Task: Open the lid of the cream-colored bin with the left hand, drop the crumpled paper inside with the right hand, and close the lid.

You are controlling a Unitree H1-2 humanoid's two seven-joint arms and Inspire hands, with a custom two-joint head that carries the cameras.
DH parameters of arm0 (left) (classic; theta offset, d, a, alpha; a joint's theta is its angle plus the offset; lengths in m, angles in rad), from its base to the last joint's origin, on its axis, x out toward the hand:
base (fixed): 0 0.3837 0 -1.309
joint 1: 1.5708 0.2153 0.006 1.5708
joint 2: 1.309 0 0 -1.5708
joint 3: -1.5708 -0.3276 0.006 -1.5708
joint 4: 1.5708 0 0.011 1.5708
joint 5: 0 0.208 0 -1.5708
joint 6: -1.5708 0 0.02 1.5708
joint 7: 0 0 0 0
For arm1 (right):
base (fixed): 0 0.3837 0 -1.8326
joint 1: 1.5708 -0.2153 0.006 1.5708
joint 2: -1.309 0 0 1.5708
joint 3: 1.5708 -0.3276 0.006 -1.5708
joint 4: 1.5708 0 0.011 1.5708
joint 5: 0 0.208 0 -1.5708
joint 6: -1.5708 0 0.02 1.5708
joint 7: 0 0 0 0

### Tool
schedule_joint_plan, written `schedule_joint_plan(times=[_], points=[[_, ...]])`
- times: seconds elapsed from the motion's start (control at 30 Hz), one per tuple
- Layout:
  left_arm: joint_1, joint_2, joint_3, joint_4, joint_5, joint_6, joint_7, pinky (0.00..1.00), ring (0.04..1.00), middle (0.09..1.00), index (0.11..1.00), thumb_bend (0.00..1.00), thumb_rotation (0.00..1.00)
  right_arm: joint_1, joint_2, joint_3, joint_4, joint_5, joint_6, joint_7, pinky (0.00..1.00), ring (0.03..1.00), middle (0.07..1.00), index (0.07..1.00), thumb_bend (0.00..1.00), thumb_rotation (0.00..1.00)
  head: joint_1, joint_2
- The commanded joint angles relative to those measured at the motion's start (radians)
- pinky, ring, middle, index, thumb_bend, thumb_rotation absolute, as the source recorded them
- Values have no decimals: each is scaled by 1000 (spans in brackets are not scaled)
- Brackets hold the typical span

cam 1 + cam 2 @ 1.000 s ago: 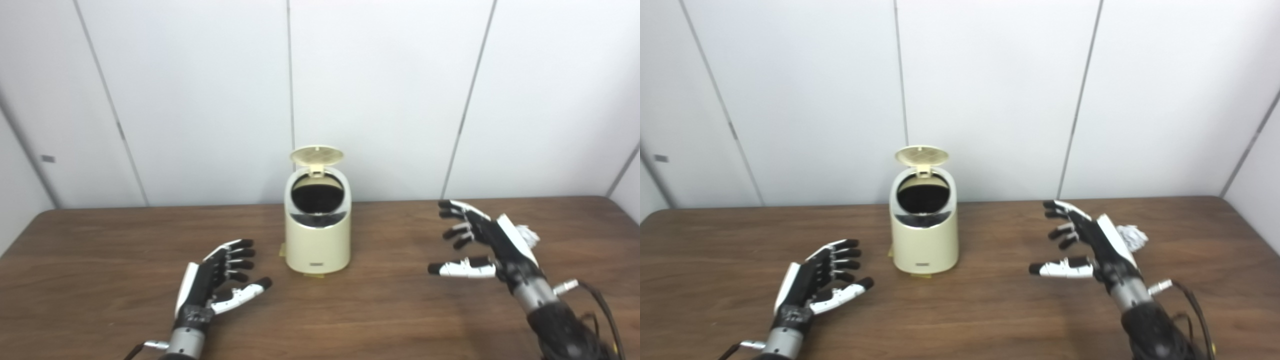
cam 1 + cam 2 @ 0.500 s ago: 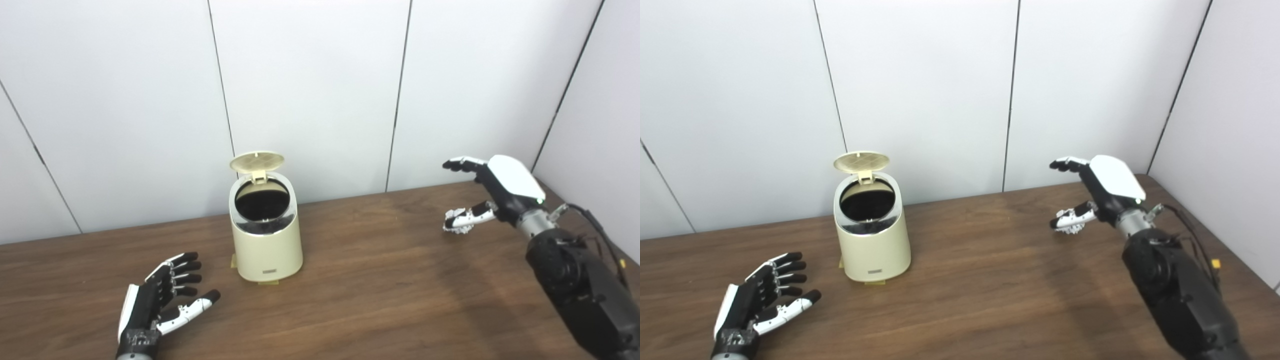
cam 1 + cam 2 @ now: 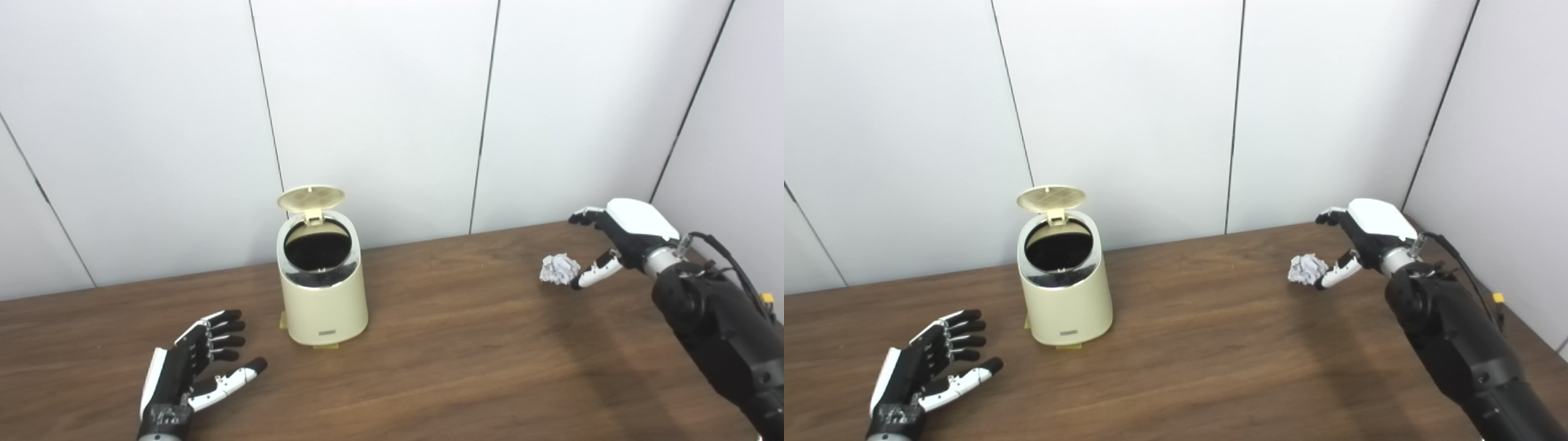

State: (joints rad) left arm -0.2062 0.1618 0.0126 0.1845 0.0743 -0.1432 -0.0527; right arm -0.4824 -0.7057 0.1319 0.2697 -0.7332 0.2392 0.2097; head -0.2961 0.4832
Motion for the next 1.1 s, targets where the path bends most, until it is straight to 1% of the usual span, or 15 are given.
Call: schedule_joint_plan(times=[0.0, 0.07, 0.13, 0.2, 0.27, 0.37, 0.47, 0.57, 0.6, 0.67, 0.7, 0.77, 0.83, 0.97, 1.07], points=[[3, 9, 0, 6, -8, -20, -5, 612, 677, 731, 770, 733, 67, -65, -32, -5, 14, 10, -12, 2, 742, 778, 767, 786, 868, 240, 1, 4], [6, 8, -1, 3, -7, -18, -7, 614, 680, 735, 767, 736, 74, -79, -25, 10, 53, 8, -17, -6, 721, 756, 746, 779, 876, 250, 3, 4], [7, 9, -3, 1, -1, -16, -5, 617, 681, 736, 764, 737, 77, -91, -20, 27, 94, 4, -35, -26, 765, 735, 723, 774, 883, 260, 5, 5], [8, 9, -4, -1, 1, -15, -6, 614, 682, 738, 767, 735, 80, -104, -16, 50, 128, -9, -38, -33, 738, 714, 710, 774, 886, 272, 8, 6], [8, 10, -4, 1, 1, -19, -7, 620, 687, 741, 768, 736, 81, -116, -10, 69, 152, -18, -28, -38, 706, 713, 710, 775, 886, 288, 9, 7], [9, 13, -5, 5, 2, -25, -9, 636, 695, 745, 768, 733, 91, -129, 1, 83, 181, -14, -17, -44, 706, 732, 717, 776, 876, 257, 9, 7], [10, 14, -5, 3, 4, -24, -8, 632, 697, 744, 761, 729, 86, -138, 11, 92, 212, -10, -21, -55, 682, 759, 745, 777, 865, 260, 8, 7], [10, 13, -6, 4, 4, -26, -9, 626, 695, 748, 755, 732, 91, -143, 16, 101, 225, -13, -15, -61, 709, 775, 757, 782, 854, 276, 10, 10], [10, 14, -7, 4, 5, -27, -10, 624, 694, 748, 754, 731, 90, -143, 17, 103, 228, -11, -23, -68, 707, 774, 757, 781, 853, 274, 9, 11], [10, 14, -8, 5, 8, -29, -10, 617, 692, 748, 752, 728, 86, -138, 16, 105, 224, -5, -44, -85, 702, 740, 740, 769, 858, 246, 8, 11], [9, 15, -9, 5, 12, -27, -8, 616, 692, 747, 750, 730, 90, -138, 16, 107, 228, -4, -44, -86, 700, 731, 738, 767, 857, 239, 8, 11], [9, 15, -11, 6, 17, -28, -7, 618, 691, 746, 748, 732, 97, -138, 18, 109, 234, -2, -41, -87, 690, 740, 743, 769, 848, 243, 8, 11], [8, 15, -11, 9, 17, -34, -7, 614, 688, 744, 746, 733, 99, -137, 18, 111, 238, 0, -47, -90, 700, 738, 737, 760, 846, 235, 8, 11], [9, 15, -11, 6, 13, -30, -9, 609, 684, 743, 742, 729, 94, -131, 15, 109, 236, 7, -64, -98, 753, 721, 704, 720, 836, 232, 16, 19], [10, 15, -14, 1, 23, -24, -6, 609, 683, 740, 737, 730, 102, -126, 18, 98, 233, 24, -64, -97, 749, 694, 676, 682, 823, 183, 17, 23]])
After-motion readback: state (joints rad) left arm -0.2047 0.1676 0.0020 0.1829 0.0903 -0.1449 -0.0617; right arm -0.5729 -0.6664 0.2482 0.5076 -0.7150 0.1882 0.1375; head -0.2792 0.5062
